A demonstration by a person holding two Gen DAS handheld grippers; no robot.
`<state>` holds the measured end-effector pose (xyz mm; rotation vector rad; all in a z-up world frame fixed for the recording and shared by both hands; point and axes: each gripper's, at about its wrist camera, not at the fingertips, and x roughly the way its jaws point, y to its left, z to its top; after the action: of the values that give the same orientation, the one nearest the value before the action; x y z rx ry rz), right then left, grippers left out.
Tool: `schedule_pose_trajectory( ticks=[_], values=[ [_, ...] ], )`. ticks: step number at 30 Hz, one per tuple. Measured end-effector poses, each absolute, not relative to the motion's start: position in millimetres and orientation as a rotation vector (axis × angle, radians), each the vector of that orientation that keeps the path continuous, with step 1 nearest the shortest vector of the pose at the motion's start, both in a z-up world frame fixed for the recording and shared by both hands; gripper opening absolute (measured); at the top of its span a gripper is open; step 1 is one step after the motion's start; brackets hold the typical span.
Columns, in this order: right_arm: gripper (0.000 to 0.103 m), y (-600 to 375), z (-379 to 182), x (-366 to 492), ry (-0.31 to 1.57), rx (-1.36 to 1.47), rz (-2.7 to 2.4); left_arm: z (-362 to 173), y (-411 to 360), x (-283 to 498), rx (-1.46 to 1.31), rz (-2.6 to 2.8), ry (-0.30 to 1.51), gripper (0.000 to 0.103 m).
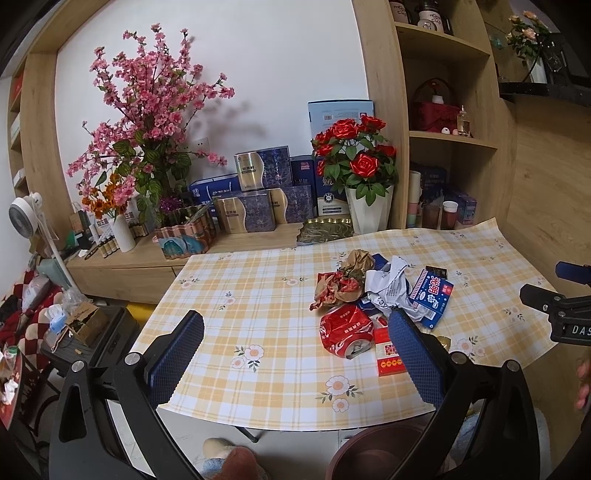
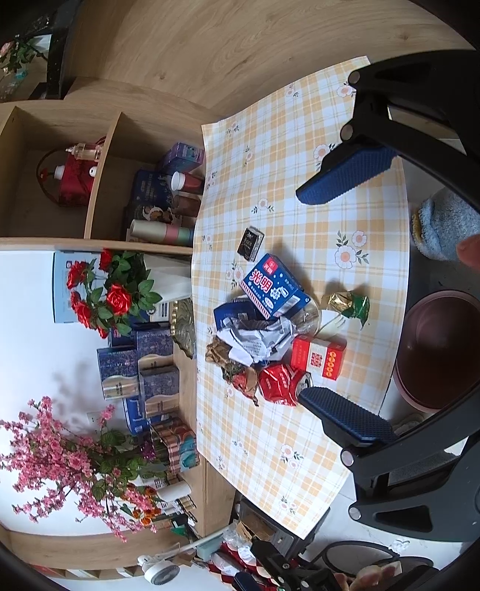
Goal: Collect trash
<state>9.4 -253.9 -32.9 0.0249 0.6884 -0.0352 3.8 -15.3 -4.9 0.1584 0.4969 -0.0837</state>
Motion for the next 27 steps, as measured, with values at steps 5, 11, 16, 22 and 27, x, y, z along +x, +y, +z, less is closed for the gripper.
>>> schedule_pose_trajectory(
  ticks=[5, 11, 16, 22, 27],
  values=[
    [0.097, -263.6, -51.7, 14.9, 0.704, 0.085, -0.029, -20.2, -6.0, 10.6, 0.176, -0.078, 0.479, 0.098],
    [0.097, -271.8, -93.6, 31.4, 0.78, 0.087, -0.036, -50.1, 5.2, 28.6, 0.152, -0.085, 0.572, 0.098],
    [0.097, -273.6, -142.1, 54.7, 0.895, 0.071, -0.064, -69.2, 14.5, 37.2, 0.105, -0.093, 0.614, 0.098],
    [0.097, -272.8, -184.7, 89.5, 0.985, 0.105, -0.022, -87.1, 20.6, 49.9, 0.081, -0.153, 0.618, 0.098],
    [0.082, -264.4, -212.1, 116.8, 1.037, 0.124, 0.005, -105.0, 25.5, 65.4, 0.037, -0.16, 0.669, 0.098]
  ],
)
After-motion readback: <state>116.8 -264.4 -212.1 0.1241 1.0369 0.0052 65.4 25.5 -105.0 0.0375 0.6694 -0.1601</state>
